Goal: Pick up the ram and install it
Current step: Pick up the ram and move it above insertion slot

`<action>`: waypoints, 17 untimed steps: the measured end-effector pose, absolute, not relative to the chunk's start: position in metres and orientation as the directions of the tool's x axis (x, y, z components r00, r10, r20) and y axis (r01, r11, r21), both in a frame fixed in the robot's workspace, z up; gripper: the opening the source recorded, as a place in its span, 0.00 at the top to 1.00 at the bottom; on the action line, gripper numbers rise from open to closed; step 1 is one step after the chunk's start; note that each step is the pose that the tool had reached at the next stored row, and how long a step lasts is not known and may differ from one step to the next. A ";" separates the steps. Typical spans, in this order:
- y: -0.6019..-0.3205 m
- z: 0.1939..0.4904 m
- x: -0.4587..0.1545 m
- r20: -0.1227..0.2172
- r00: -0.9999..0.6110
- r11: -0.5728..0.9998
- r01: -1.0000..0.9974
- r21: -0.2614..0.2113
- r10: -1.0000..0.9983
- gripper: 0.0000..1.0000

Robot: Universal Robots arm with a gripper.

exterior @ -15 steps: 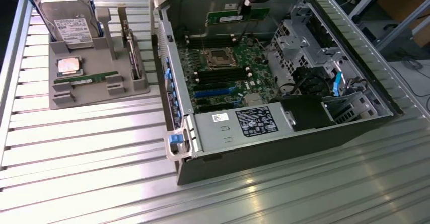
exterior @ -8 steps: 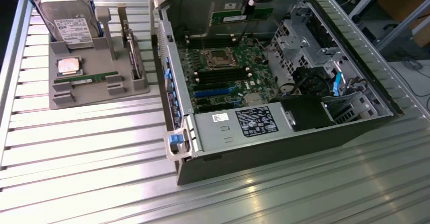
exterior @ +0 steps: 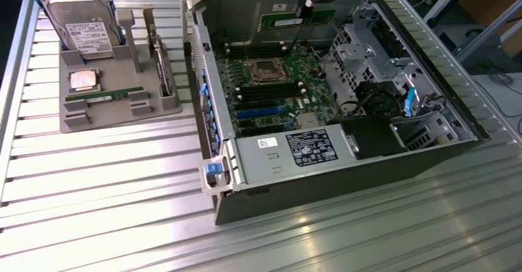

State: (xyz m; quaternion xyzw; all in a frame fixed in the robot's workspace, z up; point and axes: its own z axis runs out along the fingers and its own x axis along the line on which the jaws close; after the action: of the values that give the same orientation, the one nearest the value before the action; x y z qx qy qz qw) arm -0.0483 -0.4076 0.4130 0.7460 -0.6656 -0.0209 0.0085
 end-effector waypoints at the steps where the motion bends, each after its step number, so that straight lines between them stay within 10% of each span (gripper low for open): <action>1: -0.408 0.413 -0.047 -0.020 0.113 -0.114 -0.993 0.041 -0.993 0.88; 17: -0.408 0.413 -0.034 -0.020 0.113 -0.114 -0.993 0.041 -0.993 0.88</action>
State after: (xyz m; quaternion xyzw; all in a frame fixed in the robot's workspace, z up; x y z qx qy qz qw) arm -0.0343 -0.4076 0.4130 0.7460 -0.6655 -0.0209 0.0085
